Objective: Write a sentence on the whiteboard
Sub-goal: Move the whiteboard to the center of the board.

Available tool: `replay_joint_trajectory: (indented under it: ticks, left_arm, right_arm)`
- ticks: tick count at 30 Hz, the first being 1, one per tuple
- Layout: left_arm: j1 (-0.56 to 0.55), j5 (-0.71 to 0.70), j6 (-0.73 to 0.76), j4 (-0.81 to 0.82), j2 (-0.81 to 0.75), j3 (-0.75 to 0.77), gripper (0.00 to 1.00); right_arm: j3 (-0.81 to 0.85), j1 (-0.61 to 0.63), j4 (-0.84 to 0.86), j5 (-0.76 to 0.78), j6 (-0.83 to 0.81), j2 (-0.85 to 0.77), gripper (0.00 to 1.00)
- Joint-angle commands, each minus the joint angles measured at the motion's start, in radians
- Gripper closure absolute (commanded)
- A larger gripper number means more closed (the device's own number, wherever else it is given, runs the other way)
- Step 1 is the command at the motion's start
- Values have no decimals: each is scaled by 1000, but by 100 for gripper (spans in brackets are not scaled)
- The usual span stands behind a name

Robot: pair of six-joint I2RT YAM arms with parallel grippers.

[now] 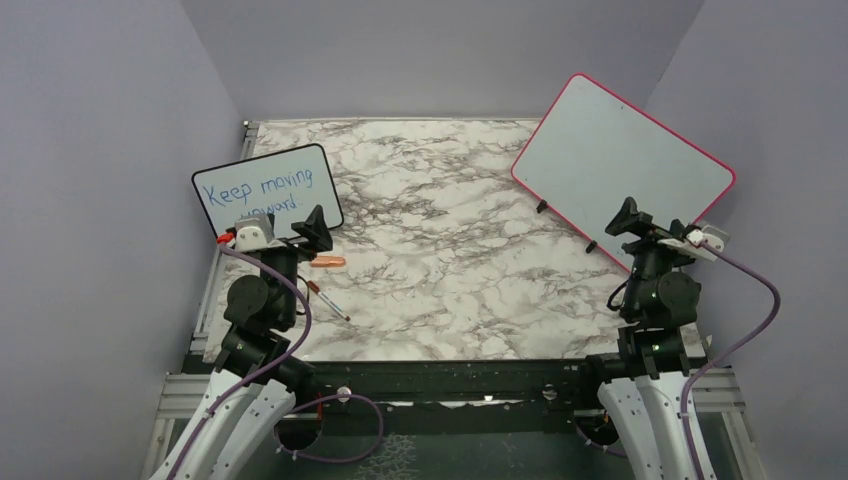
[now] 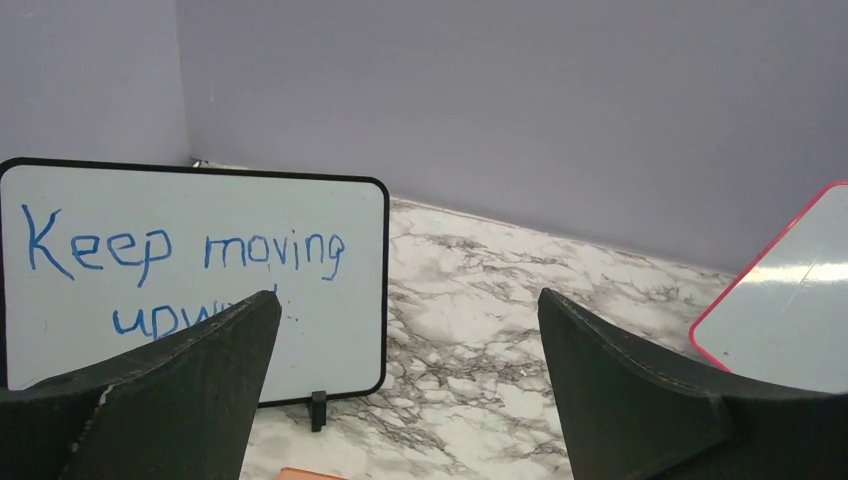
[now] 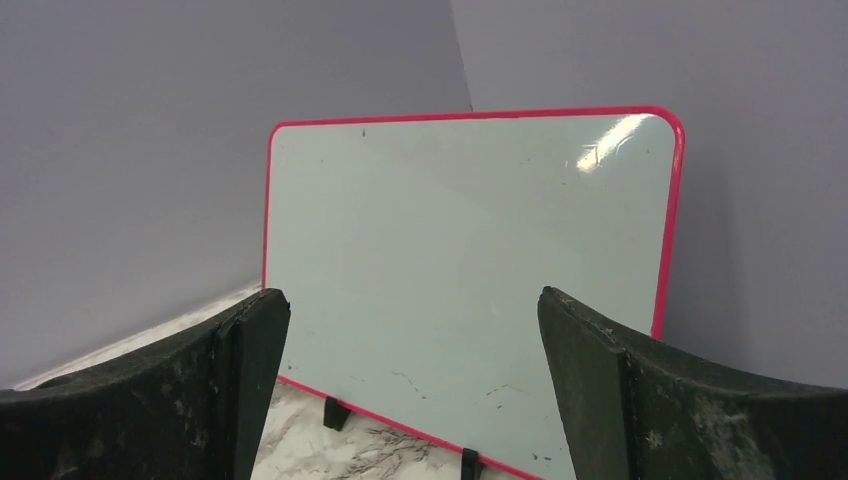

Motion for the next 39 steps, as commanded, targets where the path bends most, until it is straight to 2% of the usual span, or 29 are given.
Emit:
replay_joint_trajectory:
  ticks: [1, 13, 17, 22, 30, 33, 39]
  left_arm:
    - [4, 49, 11, 36, 3, -10, 1]
    - [4, 45, 54, -7, -8, 2, 1]
    - [4, 22, 42, -62, -19, 22, 1]
    - [4, 34, 52, -143, -7, 45, 1]
    - [-2, 65, 66, -127, 20, 38, 1]
    - [-14, 51, 61, -130, 22, 40, 1]
    - [-43, 47, 66, -118, 22, 32, 1]
  right_arm:
    - [5, -8, 8, -26, 17, 12, 0]
    - [100, -7, -125, -87, 99, 150, 0]
    - [152, -7, -187, -161, 97, 250, 1]
    - [217, -7, -266, -222, 171, 405, 2]
    - [293, -3, -322, -241, 327, 680, 2]
    - [319, 21, -335, -196, 383, 781, 2]
    - [404, 150, -360, -9, 468, 965, 3]
